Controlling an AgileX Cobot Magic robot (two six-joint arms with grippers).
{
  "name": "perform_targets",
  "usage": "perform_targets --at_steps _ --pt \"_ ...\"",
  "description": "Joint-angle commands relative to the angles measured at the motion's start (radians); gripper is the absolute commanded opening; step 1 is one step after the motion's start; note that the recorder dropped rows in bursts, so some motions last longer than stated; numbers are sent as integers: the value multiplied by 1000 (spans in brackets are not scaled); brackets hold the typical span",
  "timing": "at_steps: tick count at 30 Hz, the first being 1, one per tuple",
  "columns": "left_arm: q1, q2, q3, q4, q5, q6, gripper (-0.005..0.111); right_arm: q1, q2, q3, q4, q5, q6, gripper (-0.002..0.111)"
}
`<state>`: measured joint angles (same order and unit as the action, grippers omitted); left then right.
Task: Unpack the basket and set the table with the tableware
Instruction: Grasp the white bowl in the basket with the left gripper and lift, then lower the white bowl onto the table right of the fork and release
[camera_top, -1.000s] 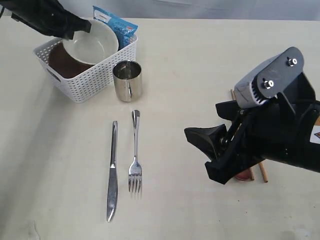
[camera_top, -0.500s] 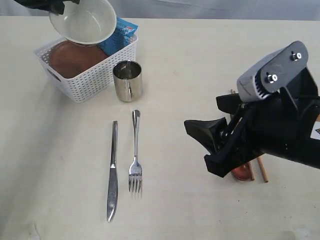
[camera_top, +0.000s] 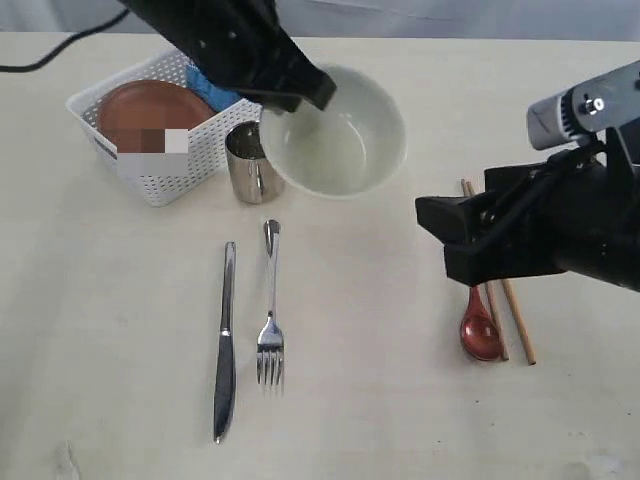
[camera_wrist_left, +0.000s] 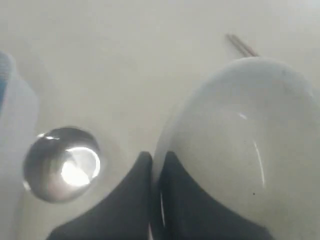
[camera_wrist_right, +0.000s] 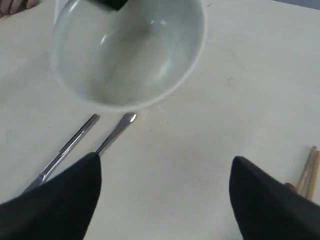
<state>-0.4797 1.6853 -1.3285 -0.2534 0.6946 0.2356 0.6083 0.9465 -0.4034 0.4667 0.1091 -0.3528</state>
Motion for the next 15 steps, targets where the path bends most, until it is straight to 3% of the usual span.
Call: perform_targets --at_steps 1,15 --pt "-75 -7 81 -30 -78 4 0 -69 -6 2 4 16 17 68" --pt "-201 -4 281 -187 -317 3 0 -115 -6 2 4 31 29 68"
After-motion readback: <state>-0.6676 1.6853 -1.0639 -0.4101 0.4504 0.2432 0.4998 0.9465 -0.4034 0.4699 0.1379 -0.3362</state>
